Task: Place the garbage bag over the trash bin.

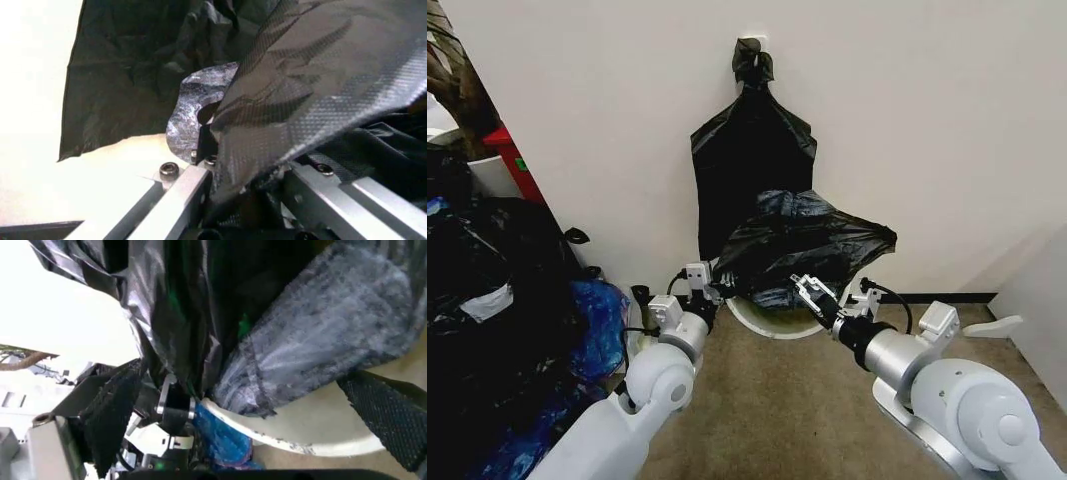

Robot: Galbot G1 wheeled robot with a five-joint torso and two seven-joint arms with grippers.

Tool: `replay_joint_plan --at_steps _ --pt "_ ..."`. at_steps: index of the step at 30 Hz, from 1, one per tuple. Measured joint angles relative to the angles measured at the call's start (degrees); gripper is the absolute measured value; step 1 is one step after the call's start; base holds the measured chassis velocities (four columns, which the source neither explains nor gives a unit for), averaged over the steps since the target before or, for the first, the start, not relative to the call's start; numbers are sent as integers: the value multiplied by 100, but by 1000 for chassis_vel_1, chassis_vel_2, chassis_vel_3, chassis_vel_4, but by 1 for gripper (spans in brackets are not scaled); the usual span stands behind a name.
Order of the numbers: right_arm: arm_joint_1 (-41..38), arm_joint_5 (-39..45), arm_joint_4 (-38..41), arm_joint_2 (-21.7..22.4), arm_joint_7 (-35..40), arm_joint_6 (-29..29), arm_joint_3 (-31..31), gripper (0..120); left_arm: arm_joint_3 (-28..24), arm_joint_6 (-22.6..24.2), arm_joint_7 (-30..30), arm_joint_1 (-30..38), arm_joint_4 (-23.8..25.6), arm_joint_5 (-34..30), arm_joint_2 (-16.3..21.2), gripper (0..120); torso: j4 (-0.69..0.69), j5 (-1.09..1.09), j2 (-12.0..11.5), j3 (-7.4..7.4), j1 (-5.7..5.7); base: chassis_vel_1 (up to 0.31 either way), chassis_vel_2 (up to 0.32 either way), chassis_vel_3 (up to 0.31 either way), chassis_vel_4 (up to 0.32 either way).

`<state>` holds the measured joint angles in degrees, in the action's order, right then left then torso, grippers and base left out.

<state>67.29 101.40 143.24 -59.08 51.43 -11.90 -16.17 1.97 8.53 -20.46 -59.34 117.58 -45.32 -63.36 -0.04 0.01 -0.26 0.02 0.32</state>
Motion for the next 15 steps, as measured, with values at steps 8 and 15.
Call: replay_joint_plan --at_steps 8,15 --pt "41 -233 0 -27 -240 -43 13 88 16 17 0 -52 41 -25 -5 1 0 0 0 0 0 0 0 0 0" --pt "115 -482 -60 -23 -416 -92 24 63 65 31 -27 -91 87 -106 0 1 0 0 0 0 0 0 0 0 0"
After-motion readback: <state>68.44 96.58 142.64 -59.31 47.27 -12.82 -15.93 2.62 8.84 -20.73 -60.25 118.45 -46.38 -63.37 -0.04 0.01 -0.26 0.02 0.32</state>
